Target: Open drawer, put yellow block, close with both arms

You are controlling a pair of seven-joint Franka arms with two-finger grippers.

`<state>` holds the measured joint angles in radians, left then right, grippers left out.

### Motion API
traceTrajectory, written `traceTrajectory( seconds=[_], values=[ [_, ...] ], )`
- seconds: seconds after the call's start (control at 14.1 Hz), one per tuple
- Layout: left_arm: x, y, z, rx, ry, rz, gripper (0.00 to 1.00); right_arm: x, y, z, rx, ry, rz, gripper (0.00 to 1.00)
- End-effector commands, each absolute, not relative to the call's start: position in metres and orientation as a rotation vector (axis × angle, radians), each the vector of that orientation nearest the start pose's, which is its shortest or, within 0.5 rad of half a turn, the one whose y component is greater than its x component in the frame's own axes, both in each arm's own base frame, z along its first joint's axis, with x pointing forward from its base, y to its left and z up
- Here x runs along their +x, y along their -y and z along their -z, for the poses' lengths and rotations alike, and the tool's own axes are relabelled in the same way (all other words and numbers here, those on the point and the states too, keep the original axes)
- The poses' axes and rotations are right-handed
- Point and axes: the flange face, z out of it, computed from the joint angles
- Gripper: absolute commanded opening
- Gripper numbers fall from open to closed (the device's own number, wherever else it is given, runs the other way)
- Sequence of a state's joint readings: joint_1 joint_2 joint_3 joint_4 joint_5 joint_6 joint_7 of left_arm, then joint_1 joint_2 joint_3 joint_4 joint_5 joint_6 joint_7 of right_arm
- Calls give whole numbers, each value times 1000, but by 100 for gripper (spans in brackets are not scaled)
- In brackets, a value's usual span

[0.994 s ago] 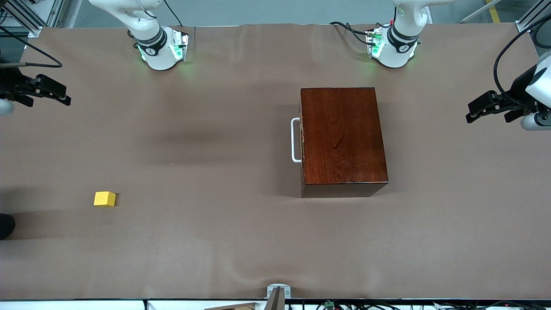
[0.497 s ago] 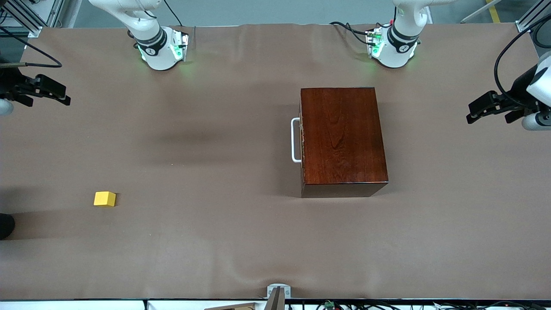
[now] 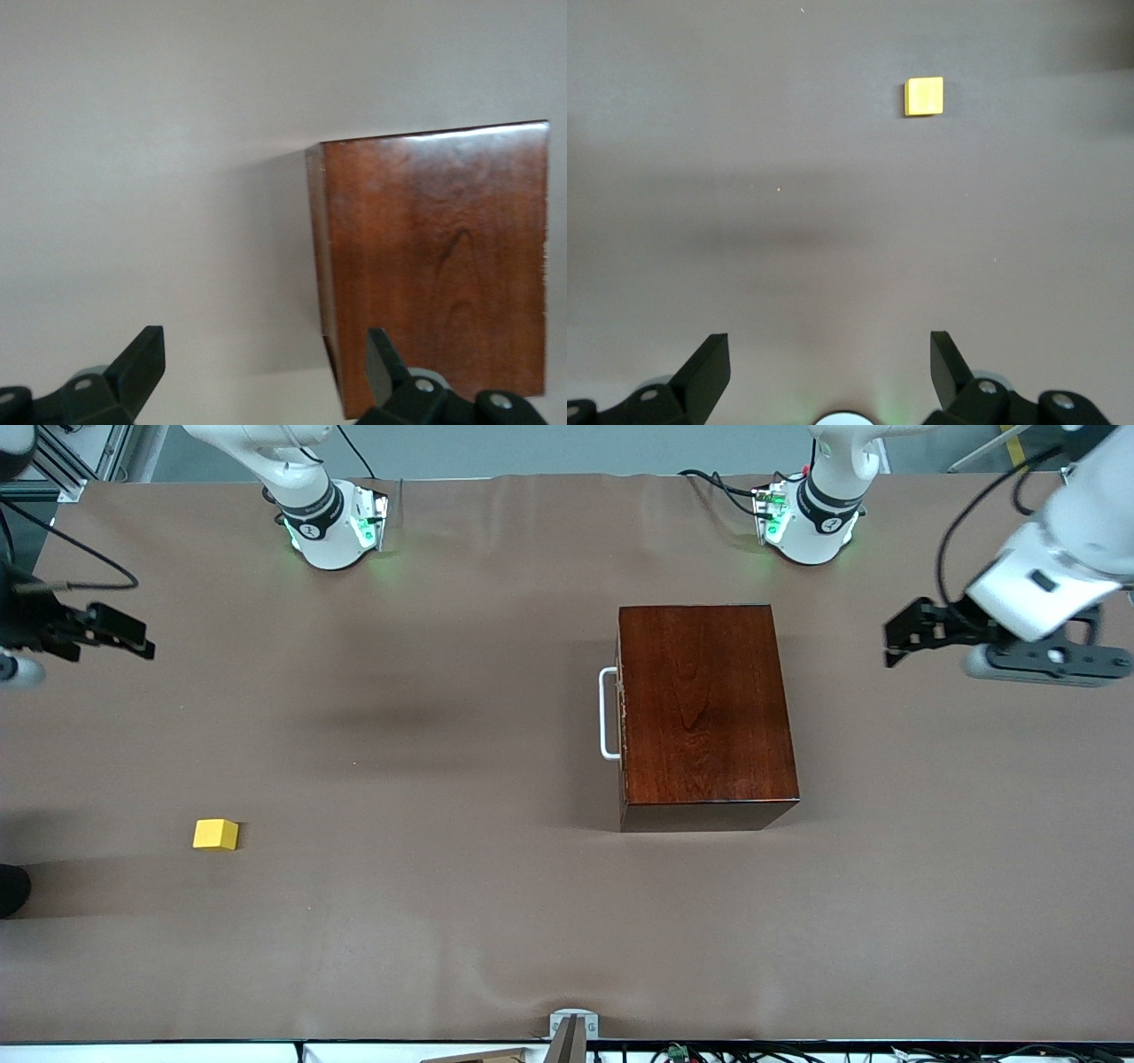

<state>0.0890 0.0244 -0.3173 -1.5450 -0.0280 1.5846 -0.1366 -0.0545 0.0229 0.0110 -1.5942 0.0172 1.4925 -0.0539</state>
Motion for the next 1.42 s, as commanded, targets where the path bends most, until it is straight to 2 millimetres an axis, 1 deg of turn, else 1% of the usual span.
traceTrajectory(
  seconds=[0.0, 0.07, 0.14, 0.21, 0.36, 0.5, 0.57, 0.64, 0.71, 0.78, 0.85, 0.92, 0.99, 1.07, 1.21, 1.28, 1.35],
  values=[
    [556, 160, -636, -3194, -132, 51, 100, 564, 19, -581, -3110, 38, -182, 100],
    [554, 179, -634, -3200, -142, 43, 100, 571, 20, -573, -3115, 35, -173, 100],
    [551, 198, -630, -3206, -137, 26, 100, 580, 24, -561, -3115, 25, -161, 100],
    [546, 221, -628, -3211, -126, 17, 100, 589, 29, -547, -3115, 15, -161, 100],
    [537, 285, -621, -3218, -93, 1, 100, 610, 32, -512, -3117, 6, -166, 100],
    [526, 345, -606, -3212, -29, -20, 100, 635, 40, -460, -3118, -12, -161, 100],
    [518, 375, -596, -3212, -5, -38, 100, 646, 51, -433, -3117, -32, -146, 100],
    [514, 399, -581, -3206, 29, -60, 100, 656, 55, -412, -3117, -42, -125, 100],
    [508, 421, -568, -3199, 35, -67, 100, 661, 56, -394, -3116, -42, -132, 100],
    [502, 439, -558, -3195, 31, -50, 100, 663, 57, -378, -3115, -40, -155, 100],
    [495, 458, -544, -3180, 11, -32, 100, 665, 57, -366, -3115, -7, -167, 100],
    [489, 473, -529, -3158, -11, -21, 100, 667, 59, -360, -3115, 40, -160, 100],
    [488, 484, -514, -3152, -24, -29, 100, 669, 62, -351, -3114, 96, -150, 100],
    [485, 495, -502, -3157, -31, -33, 100, 672, 70, -343, -3112, 146, -132, 100],
    [485, 511, -471, -3143, 25, -50, 100, 676, 83, -322, -3102, 253, -108, 100],
    [483, 519, -460, -3141, 24, -39, 100, 678, 86, -312, -3103, 281, -95, 100],
    [482, 526, -448, -3134, 17, -28, 100, 681, 85, -302, -3104, 286, -85, 100]
  ],
)
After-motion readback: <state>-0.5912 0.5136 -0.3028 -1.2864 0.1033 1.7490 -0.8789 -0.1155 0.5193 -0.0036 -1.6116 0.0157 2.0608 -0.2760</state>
